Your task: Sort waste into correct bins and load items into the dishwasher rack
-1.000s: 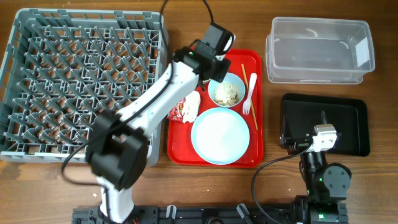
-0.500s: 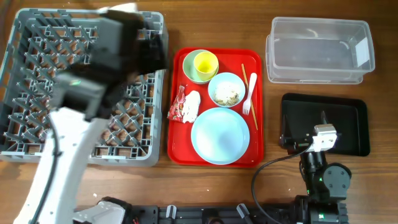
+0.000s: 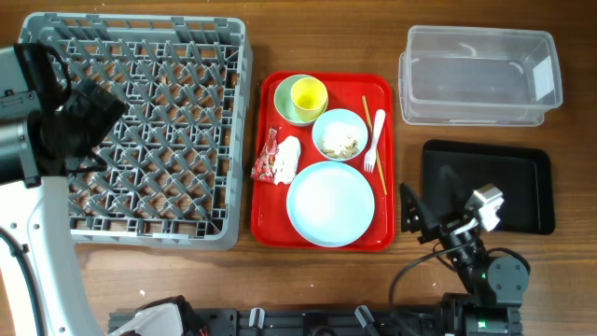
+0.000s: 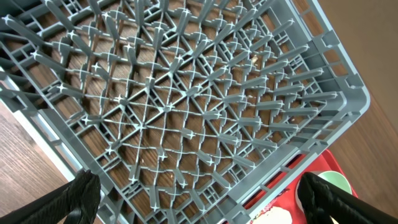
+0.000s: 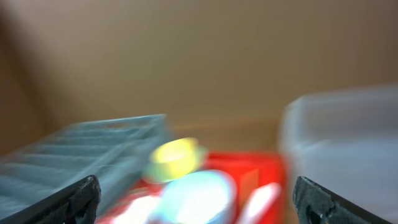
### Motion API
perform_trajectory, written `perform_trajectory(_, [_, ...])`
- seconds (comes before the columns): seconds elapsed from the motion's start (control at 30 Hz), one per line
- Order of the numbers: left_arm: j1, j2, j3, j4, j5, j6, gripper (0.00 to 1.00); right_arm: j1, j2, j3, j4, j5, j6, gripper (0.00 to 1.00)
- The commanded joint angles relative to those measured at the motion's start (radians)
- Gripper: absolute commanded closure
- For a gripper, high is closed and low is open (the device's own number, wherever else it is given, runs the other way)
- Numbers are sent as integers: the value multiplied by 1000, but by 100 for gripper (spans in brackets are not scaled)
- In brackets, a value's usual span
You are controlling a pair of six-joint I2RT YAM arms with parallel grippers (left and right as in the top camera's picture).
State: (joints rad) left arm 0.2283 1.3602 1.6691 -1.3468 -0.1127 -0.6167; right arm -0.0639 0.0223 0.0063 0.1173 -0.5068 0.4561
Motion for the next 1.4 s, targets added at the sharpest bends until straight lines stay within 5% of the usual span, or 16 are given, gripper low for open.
perform_trajectory(0.0, [6,-3,5,-2,19,-20,0,2,0,-1,32,-84,675,0])
perform_trajectory(0.13, [6,-3,5,-2,19,-20,0,2,1,7,402,-103,712,0])
perform_trajectory(0.23, [6,-3,5,-2,19,-20,0,2,41,117,392,-50,717,0])
perform_trajectory(0.33, [6,-3,5,-2,18,-20,0,2,211,330,338,-128,524,0])
perform_trajectory(0.5, [6,-3,5,-2,18,-20,0,3,753,954,-418,-278,-87,0])
perform_trajectory(0.6, [6,-3,5,-2,19,-20,0,49,1055,1300,-840,-258,-322,0])
perform_trajectory(0.73, [6,-3,5,-2,18,-20,0,318,1366,1619,-1181,202,-408,0])
perform_trajectory(0.93, [6,-3,5,-2,19,-20,0,578,1549,1632,-1168,474,-427,0])
perform_trajectory(1.23, [6,-3,5,-2,18,-20,0,601,1898,1621,-1127,318,-342,0])
perform_trajectory(1.37, [6,-3,5,-2,18,-20,0,602,2026,1621,-1122,348,-359,18])
